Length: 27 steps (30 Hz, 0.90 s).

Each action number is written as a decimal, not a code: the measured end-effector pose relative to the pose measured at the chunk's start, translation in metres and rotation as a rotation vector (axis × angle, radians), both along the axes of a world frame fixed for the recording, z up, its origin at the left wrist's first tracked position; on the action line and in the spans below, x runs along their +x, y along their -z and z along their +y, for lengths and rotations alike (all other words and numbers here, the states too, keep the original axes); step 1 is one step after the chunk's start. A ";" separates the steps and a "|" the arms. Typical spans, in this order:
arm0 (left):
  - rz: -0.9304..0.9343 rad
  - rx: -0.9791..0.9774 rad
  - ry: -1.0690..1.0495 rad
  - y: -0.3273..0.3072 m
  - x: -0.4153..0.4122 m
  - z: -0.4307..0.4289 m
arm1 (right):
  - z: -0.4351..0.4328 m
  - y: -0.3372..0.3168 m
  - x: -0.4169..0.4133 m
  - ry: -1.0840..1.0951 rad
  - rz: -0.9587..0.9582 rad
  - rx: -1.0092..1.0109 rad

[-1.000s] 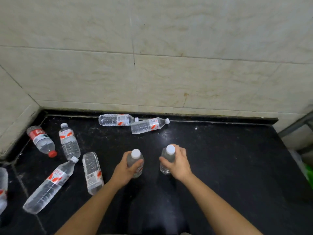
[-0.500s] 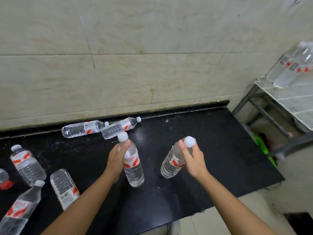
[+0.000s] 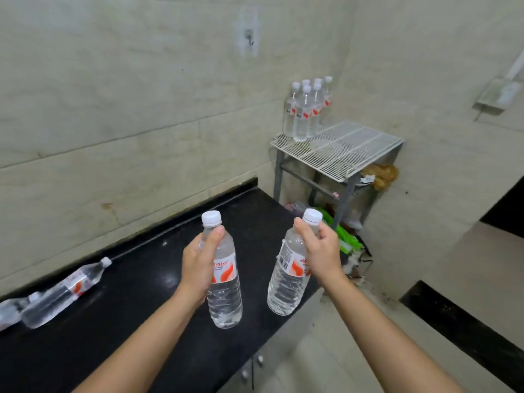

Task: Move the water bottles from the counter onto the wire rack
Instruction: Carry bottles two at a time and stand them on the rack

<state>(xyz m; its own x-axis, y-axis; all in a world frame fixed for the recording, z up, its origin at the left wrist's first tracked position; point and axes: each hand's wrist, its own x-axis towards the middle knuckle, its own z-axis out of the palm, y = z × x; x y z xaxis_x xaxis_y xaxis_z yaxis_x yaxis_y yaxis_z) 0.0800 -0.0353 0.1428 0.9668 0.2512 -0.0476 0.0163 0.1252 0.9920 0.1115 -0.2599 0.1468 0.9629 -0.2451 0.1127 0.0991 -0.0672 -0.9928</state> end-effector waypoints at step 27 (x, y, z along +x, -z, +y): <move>-0.342 0.127 0.055 -0.084 0.277 -0.359 | -0.344 -0.077 0.221 0.089 -0.300 0.049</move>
<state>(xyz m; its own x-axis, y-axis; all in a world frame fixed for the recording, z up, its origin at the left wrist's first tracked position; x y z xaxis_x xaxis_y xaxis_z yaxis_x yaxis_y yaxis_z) 0.3568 -0.3947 0.2271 0.9335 0.1812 0.3095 -0.3161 0.0085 0.9487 0.3324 -0.6038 0.2236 0.8628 -0.3396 0.3745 0.3841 -0.0414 -0.9224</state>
